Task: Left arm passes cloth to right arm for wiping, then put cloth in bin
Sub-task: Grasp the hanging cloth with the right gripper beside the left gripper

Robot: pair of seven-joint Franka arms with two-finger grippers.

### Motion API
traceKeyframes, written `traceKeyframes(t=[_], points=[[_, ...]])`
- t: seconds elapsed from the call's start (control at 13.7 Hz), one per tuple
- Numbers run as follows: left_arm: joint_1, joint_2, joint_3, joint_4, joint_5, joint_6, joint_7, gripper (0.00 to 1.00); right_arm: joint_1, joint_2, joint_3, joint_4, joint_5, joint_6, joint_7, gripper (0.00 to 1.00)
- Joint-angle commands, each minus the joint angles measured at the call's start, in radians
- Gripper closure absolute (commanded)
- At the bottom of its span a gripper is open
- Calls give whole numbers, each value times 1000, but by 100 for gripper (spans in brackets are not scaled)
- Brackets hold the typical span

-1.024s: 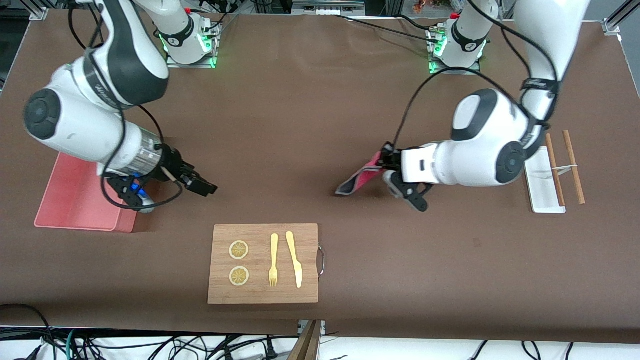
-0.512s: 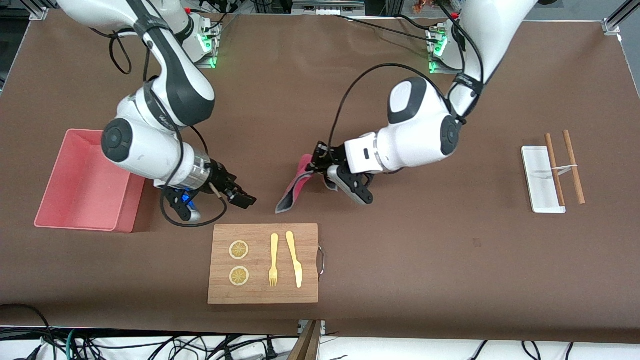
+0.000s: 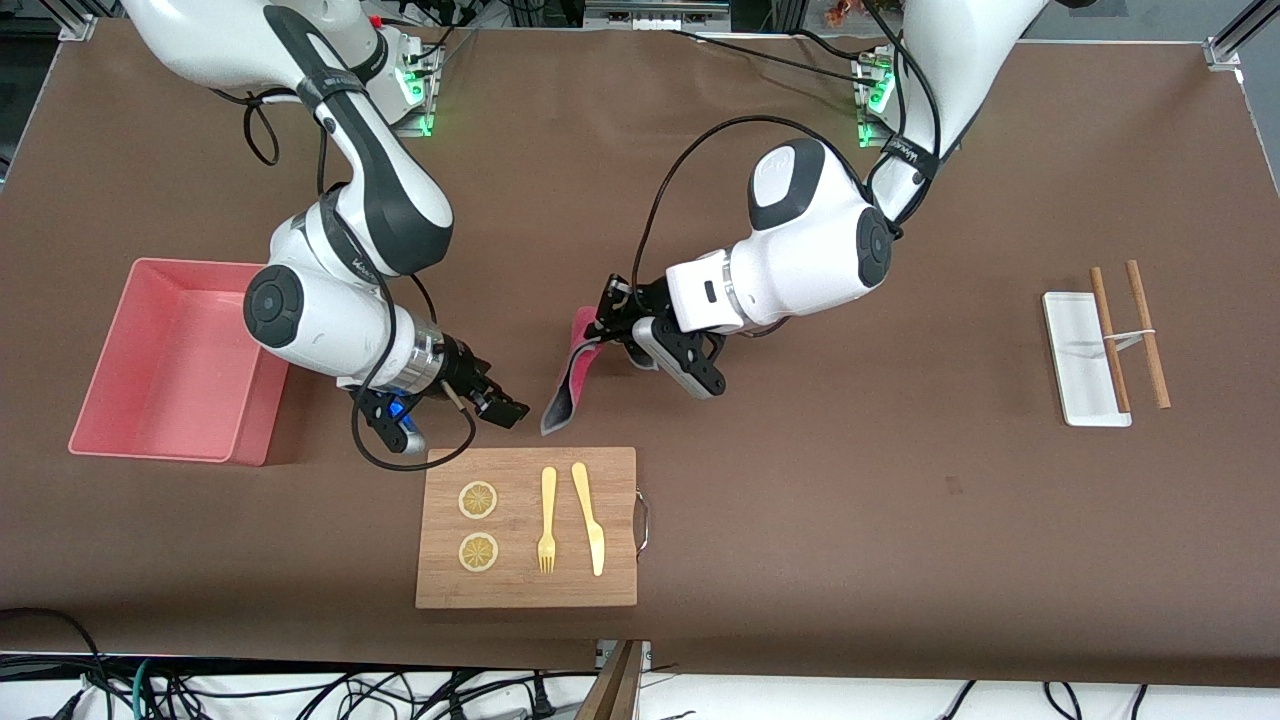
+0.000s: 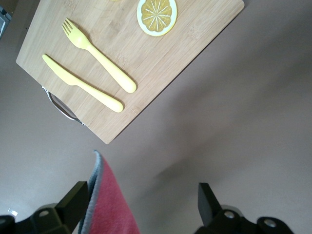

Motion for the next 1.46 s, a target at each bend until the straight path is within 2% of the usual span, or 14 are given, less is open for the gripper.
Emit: traceKeyframes(t=[0.0, 0.59, 0.95, 1.1, 1.17, 1.39], points=[[-6, 7, 1, 19, -23, 4, 8, 93, 11, 30, 7, 18, 10, 61, 13, 1], [-21, 7, 0, 41, -42, 6, 9, 93, 25, 54, 22, 19, 13, 153, 20, 1], [-39, 12, 0, 61, -85, 21, 9, 95, 49, 56, 33, 6, 12, 138, 17, 2], [-39, 20, 0, 75, -85, 26, 6, 95, 51, 54, 35, 6, 9, 71, 10, 29], [-38, 20, 0, 75, -85, 26, 6, 95, 45, 50, 33, 7, 4, 36, 1, 32], [-38, 18, 0, 76, -85, 26, 4, 96, 13, 36, 30, 19, 7, 1, -7, 25]])
